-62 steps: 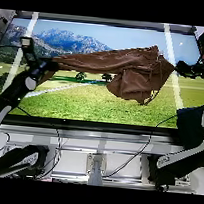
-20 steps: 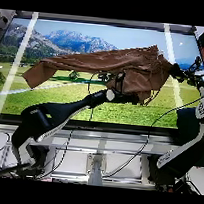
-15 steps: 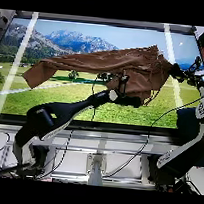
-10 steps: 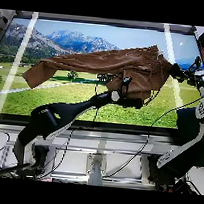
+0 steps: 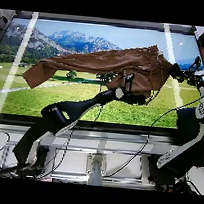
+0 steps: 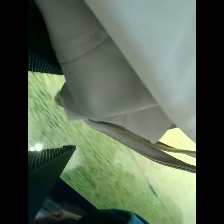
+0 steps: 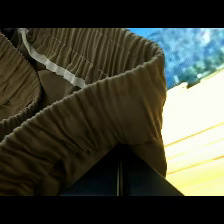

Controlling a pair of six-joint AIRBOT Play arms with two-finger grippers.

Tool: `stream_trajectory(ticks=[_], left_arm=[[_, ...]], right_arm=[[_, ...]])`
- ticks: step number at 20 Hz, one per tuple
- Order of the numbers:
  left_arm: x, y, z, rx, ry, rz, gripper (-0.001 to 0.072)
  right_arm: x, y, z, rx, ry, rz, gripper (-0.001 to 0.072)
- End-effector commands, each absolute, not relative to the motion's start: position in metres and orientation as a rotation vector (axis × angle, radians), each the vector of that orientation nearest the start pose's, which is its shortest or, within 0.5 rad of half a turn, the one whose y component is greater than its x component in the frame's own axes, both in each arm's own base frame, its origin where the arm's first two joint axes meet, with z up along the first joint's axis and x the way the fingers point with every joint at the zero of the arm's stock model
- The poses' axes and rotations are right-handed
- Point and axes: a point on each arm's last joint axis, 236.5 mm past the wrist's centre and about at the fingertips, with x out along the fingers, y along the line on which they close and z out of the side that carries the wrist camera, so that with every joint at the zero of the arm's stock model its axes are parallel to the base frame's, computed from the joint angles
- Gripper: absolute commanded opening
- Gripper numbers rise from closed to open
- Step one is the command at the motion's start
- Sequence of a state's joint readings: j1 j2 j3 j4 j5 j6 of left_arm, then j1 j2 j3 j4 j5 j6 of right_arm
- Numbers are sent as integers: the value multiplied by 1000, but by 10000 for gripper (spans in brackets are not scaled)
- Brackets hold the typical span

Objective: Fold the clothes and pants, and hang the long-sleeved shirts on hangers.

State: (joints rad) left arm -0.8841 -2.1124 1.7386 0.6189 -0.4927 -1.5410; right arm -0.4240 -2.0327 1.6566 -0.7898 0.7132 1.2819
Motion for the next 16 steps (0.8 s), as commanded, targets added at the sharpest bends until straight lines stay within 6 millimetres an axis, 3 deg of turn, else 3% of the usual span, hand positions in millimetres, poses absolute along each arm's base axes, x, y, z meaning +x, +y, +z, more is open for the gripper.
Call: stream_trajectory(ticks=[1,2,5,6,11,14,16], left_arm=[[348,-568,-85,-558,1177,-822,336],[348,-568,-86,-568,1184,-815,313],[351,-567,-85,-583,1187,-805,66],[356,-565,-83,-589,1181,-801,18],[388,-552,-69,-644,1123,-761,17],[396,-531,-44,-573,1122,-832,16],[403,-506,-19,-473,1102,-910,16]], right_arm=[[590,-146,-95,739,847,-94,37],[590,-146,-95,738,848,-94,37],[591,-146,-95,738,845,-96,37],[591,-146,-95,738,845,-96,37],[591,-145,-89,734,842,-90,36],[593,-150,-66,711,802,-90,36],[595,-165,-40,650,764,-102,36]])
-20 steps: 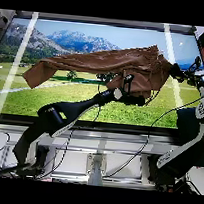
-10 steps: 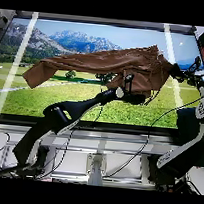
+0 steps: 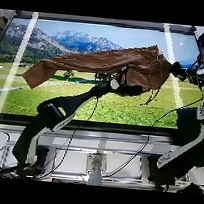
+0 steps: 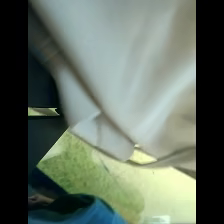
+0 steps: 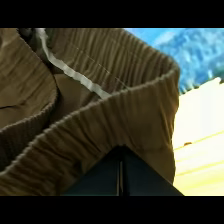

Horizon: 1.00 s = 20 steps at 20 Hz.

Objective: Fold the clothes and pants, and hang the long-sleeved shirts on hangers.

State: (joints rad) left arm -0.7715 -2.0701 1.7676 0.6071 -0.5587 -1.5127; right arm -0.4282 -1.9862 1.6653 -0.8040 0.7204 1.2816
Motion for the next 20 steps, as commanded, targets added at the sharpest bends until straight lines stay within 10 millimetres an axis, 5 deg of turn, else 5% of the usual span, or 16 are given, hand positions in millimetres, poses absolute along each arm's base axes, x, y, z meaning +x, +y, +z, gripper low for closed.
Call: stream_trajectory(ticks=[1,4,6,8,9,11,14,17,20], left_arm=[[413,-486,-5,-422,1082,-908,15],[448,-418,40,-253,985,-847,15],[454,-380,64,-216,990,-823,16],[439,-357,74,-196,1062,-838,16],[429,-350,73,-182,1106,-851,16],[408,-343,66,-152,1198,-878,17],[388,-344,61,-114,1264,-916,16],[386,-343,61,-113,1270,-918,16],[387,-343,61,-114,1269,-916,17]], right_arm=[[596,-171,-27,621,746,-106,36],[596,-190,11,539,695,-124,35],[586,-188,5,517,756,-117,35],[568,-160,-15,548,884,-49,36],[560,-148,-22,550,937,-16,63],[549,-134,-32,559,1006,10,474],[544,-134,-48,645,1046,-42,477],[530,-118,-83,756,1161,-38,565],[523,-111,-119,882,1237,-94,560]])
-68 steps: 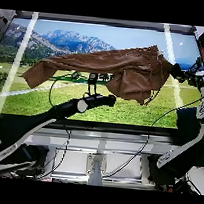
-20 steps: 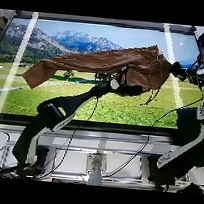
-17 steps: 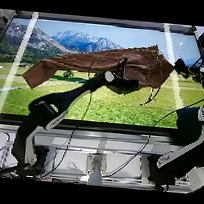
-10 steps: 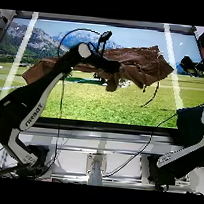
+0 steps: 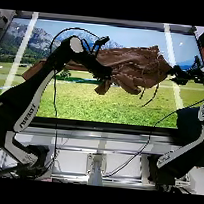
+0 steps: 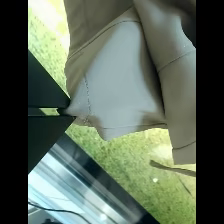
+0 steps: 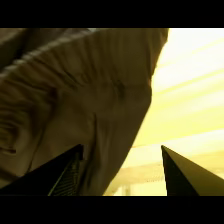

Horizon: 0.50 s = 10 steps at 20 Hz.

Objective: Fold the clothes and pants, and hang the long-sleeved shirts on hangers.

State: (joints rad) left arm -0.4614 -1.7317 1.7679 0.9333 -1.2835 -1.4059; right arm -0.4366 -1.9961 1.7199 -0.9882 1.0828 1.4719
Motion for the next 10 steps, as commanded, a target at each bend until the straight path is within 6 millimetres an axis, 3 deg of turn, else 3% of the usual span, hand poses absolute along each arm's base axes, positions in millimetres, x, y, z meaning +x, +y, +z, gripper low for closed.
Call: stream_trajectory(ticks=[1,2,5,10], left_arm=[[387,-342,61,-114,1270,-916,17],[387,-342,61,-114,1269,-916,16],[387,-338,58,-93,1277,-905,17],[360,-316,50,-40,1417,-921,16]], right_arm=[[527,-108,-123,913,1224,-88,535],[529,-104,-125,935,1220,-73,439],[530,-102,-128,955,1222,-68,393],[539,-106,-132,896,1189,-94,35]])
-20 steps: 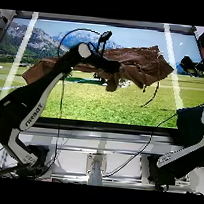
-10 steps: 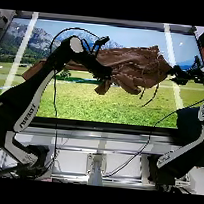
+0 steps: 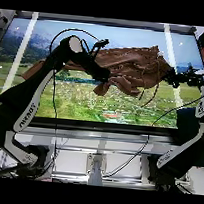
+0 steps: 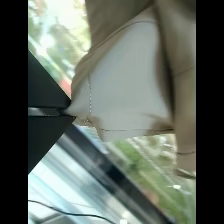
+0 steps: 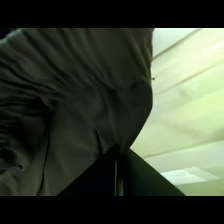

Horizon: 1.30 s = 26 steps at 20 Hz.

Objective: Fold the clothes and pants, and hang the long-sleeved shirts on hangers.

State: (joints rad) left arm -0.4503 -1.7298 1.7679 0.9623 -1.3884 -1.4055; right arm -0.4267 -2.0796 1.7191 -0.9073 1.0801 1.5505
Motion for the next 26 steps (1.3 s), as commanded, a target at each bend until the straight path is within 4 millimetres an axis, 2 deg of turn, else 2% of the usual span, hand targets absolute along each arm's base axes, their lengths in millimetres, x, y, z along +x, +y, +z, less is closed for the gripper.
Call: stream_trajectory(ticks=[1,3,4,5,7,9,11,13,15,18,21,23,24,26], left_arm=[[363,-314,51,-37,1408,-913,16],[376,-293,50,23,1381,-836,16],[383,-271,48,79,1382,-761,16],[390,-246,48,142,1381,-684,16],[408,-173,57,307,1360,-463,16],[431,-91,87,430,1285,-206,16],[448,-22,128,447,1167,15,16],[458,29,166,427,1042,136,17],[455,72,186,373,989,221,17],[435,122,178,291,1056,316,17],[406,154,166,195,1152,377,17],[397,174,164,164,1159,420,17],[396,179,163,138,1153,422,16],[407,174,156,74,1113,347,17]], right_arm=[[539,-108,-132,882,1187,-101,36],[541,-110,-127,879,1177,-98,36],[543,-112,-119,867,1161,-95,36],[546,-117,-108,847,1134,-89,36],[553,-126,-79,825,1077,-87,35],[557,-137,-47,799,1013,-92,36],[556,-144,-15,757,961,-92,35],[554,-143,16,675,921,-58,35],[540,-147,28,601,949,-66,35],[509,-146,24,527,1072,-72,34],[479,-134,13,526,1194,-52,34],[466,-132,11,523,1182,-77,34],[459,-134,13,515,1158,-106,34],[439,-132,16,503,1102,-152,34]])
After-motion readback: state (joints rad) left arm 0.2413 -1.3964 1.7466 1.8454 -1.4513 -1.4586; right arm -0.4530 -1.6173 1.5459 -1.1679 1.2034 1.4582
